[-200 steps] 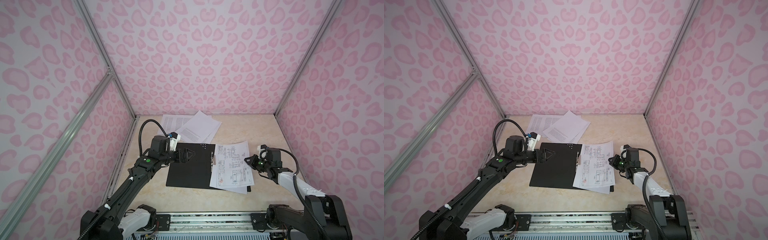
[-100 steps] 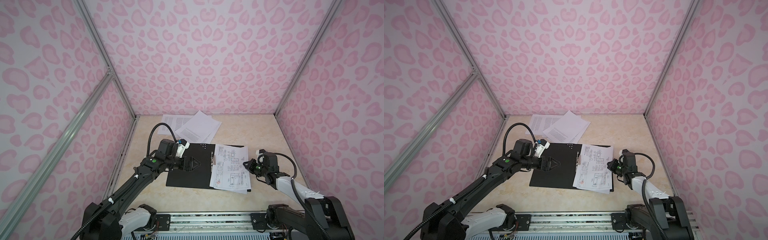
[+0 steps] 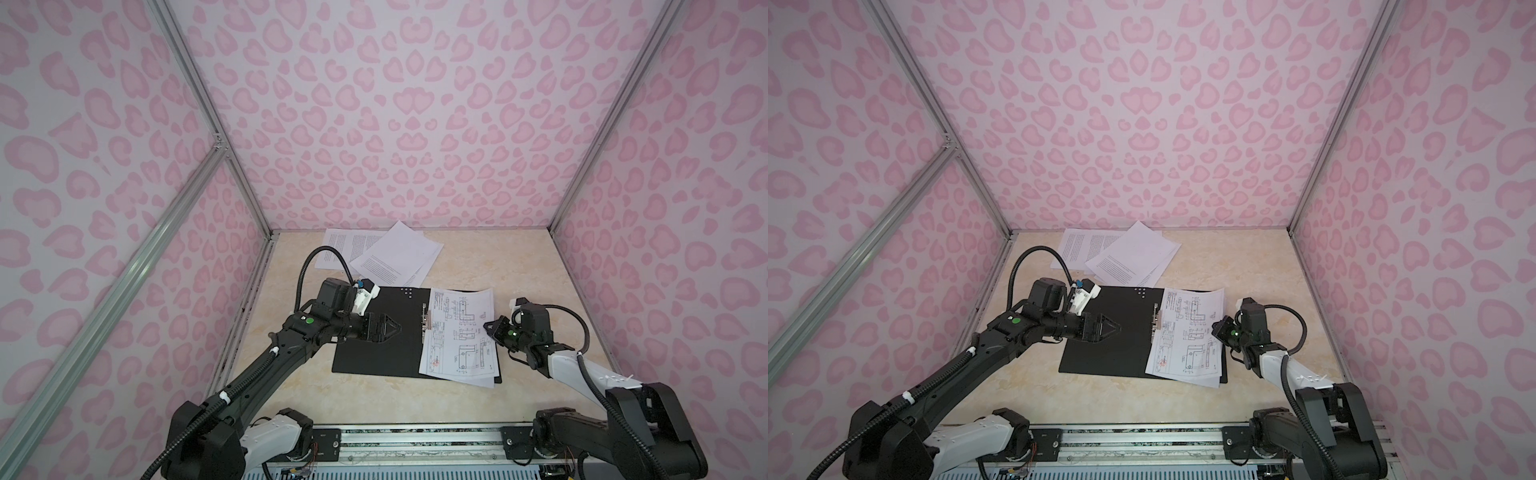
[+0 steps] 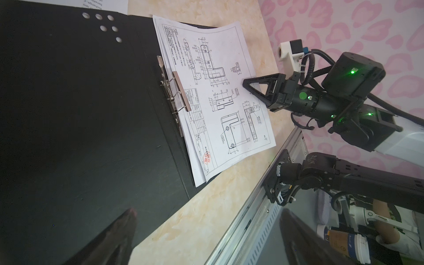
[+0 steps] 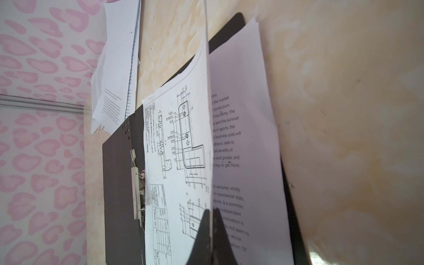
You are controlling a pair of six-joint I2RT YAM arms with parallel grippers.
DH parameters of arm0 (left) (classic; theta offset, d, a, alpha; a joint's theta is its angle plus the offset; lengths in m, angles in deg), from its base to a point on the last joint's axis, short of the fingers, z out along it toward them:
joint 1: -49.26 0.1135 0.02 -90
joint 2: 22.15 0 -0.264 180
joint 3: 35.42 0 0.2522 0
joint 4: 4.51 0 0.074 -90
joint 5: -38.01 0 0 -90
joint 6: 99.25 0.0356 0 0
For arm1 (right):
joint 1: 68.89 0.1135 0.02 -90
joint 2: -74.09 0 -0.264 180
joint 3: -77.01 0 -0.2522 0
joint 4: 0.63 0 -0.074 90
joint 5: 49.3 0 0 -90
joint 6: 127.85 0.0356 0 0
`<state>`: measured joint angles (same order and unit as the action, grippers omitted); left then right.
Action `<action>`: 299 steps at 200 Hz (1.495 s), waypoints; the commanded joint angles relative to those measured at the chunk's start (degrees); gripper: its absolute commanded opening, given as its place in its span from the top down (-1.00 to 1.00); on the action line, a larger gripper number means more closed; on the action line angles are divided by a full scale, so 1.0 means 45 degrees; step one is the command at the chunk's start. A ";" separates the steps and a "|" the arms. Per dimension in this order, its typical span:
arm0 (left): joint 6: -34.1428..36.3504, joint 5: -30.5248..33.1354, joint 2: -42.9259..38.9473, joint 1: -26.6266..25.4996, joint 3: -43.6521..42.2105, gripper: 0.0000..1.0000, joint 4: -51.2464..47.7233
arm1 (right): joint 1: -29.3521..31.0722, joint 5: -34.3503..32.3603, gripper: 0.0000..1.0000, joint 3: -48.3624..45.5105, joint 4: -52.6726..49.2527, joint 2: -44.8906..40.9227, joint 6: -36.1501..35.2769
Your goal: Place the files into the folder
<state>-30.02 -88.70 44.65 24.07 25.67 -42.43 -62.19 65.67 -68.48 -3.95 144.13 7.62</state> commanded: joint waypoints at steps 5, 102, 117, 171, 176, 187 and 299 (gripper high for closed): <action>0.0123 -0.0256 0.0076 0.0009 0.0152 -0.96 0.0009 | 0.0132 -0.0256 1.00 -0.0003 0.0439 0.0238 0.0167; 0.0124 -0.0261 0.0069 0.0001 0.0155 -0.96 0.0025 | 0.0640 -0.0512 1.00 -0.0022 0.0826 0.0832 0.0515; 0.0117 -0.0260 0.0076 0.0012 0.0173 -0.96 0.0003 | 0.0642 -0.0545 1.00 -0.0059 0.0825 0.0817 0.0510; 0.0152 -0.0185 0.0091 0.0011 0.0199 -0.96 -0.0036 | 0.0684 -0.0625 0.86 -0.0154 0.0831 0.0903 0.0575; 0.0163 -0.0184 0.0093 0.0001 0.0190 -0.96 -0.0036 | 0.0699 -0.0707 0.66 -0.0149 0.0764 0.0888 0.0642; 0.0172 -0.0202 0.0080 0.0009 0.0192 -0.96 -0.0038 | 0.0772 -0.1067 0.17 -0.0149 0.0415 0.0794 0.0742; -0.1609 0.1178 0.1035 -0.0055 -0.0226 -0.96 0.0394 | -0.0255 -0.3110 -0.84 0.3186 -0.3293 0.2125 -0.1650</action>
<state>-32.40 -85.82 47.15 24.01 25.52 -42.52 -62.15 51.20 -57.44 -18.18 150.12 5.44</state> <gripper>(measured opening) 0.983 0.921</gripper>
